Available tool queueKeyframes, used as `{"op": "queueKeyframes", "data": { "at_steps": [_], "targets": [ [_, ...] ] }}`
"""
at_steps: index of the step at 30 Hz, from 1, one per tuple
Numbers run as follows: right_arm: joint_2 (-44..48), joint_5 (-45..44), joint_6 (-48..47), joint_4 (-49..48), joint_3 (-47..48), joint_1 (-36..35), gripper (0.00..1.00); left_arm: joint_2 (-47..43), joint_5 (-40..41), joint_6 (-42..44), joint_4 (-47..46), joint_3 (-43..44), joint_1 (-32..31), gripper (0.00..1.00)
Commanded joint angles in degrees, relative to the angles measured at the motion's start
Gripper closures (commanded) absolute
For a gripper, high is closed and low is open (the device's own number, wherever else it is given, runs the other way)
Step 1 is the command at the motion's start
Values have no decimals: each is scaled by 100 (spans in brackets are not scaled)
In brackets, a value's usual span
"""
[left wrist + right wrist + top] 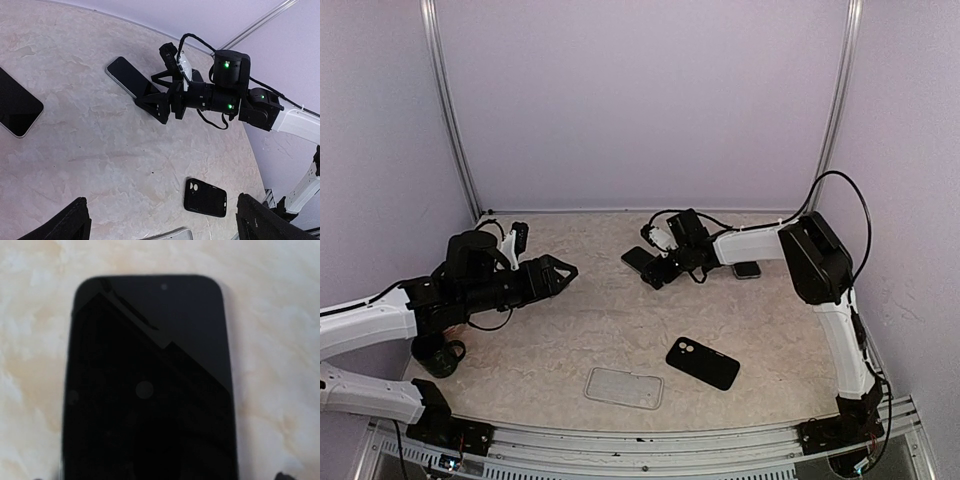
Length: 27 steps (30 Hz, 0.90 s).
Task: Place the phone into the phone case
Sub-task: Pick up the phone at the center of the board.
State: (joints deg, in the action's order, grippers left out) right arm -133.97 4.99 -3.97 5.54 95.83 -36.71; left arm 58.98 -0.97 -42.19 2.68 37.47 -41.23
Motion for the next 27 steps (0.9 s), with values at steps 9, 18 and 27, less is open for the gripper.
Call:
{"op": "queueKeyframes", "data": {
  "at_steps": [9, 18, 27],
  "targets": [
    [-402, 166, -25, 665, 331, -64, 14, -99, 79, -7, 75, -109, -12, 1],
    [-339, 139, -65, 704, 226, -62, 31, -150, 79, 1, 84, -117, -8, 1],
    [268, 285, -139, 189, -234, -64, 35, -47, 48, -25, 51, -115, 69, 1]
  ]
}}
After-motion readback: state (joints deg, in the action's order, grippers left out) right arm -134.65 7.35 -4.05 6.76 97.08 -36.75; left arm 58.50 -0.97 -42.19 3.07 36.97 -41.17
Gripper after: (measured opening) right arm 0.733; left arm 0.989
